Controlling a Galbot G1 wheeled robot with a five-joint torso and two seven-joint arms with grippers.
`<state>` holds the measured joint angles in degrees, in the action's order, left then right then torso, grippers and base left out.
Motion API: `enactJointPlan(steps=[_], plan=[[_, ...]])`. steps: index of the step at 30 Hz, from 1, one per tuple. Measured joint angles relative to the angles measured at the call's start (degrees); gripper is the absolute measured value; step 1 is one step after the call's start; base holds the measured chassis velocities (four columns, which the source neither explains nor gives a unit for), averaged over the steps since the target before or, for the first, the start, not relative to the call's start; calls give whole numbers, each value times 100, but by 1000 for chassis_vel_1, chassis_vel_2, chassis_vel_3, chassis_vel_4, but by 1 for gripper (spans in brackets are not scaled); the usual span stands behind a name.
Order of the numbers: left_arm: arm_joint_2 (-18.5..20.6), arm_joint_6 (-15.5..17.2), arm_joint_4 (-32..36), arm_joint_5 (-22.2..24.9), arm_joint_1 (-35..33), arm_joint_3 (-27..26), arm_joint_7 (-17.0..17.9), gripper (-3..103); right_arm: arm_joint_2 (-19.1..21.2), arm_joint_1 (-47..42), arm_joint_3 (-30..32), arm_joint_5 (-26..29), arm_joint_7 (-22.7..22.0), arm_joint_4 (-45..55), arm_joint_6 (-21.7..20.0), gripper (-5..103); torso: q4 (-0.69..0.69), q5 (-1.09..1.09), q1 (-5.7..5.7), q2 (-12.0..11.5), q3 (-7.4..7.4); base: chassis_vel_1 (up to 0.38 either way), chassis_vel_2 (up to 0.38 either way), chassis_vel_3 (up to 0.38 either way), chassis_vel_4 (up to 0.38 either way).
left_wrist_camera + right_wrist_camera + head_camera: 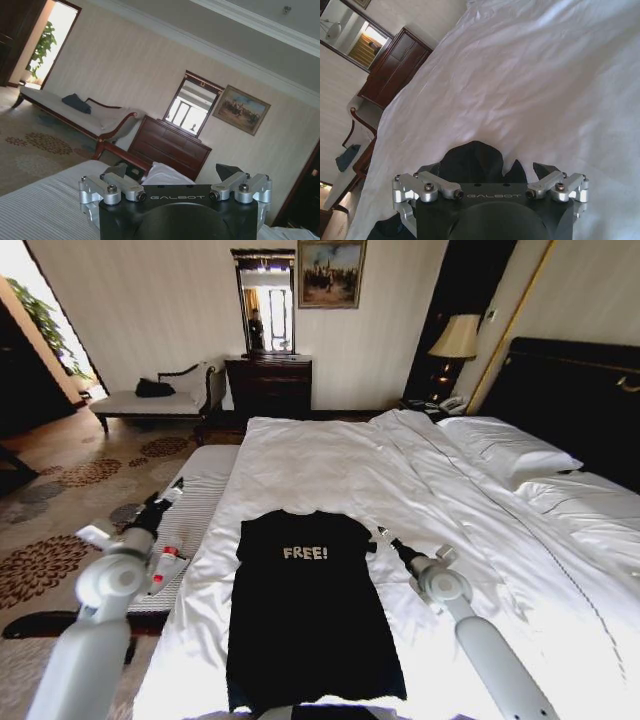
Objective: Fold the clothes on the bed.
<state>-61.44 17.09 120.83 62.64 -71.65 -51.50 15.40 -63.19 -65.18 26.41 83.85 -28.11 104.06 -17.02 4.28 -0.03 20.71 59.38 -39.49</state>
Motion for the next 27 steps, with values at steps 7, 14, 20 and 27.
enactJointPlan(steps=[7, 14, 20, 27], plan=[[-163, 10, 427, 136, -426, -295, 60, 100, -381, 26, -8, -344, 254, -170, 48, 100, 4, -1, 0, 0, 0, 0, 0, 0, 0], [-46, -57, 686, 673, -215, -461, -305, 100, -495, 163, -134, -703, 534, -627, 200, 100, 6, -1, 1, -1, -1, 0, 0, 0, 0], [-108, -54, 854, 760, -202, -492, -516, 100, -506, 299, -136, -710, 672, -907, 278, 88, 6, 1, 1, -1, -1, 0, 0, 0, 0], [-127, -77, 183, 413, -170, -469, -456, 100, -576, 313, -49, -751, 800, -1024, 396, 82, 3, -1, 0, -1, -1, 0, 0, 0, 0]])
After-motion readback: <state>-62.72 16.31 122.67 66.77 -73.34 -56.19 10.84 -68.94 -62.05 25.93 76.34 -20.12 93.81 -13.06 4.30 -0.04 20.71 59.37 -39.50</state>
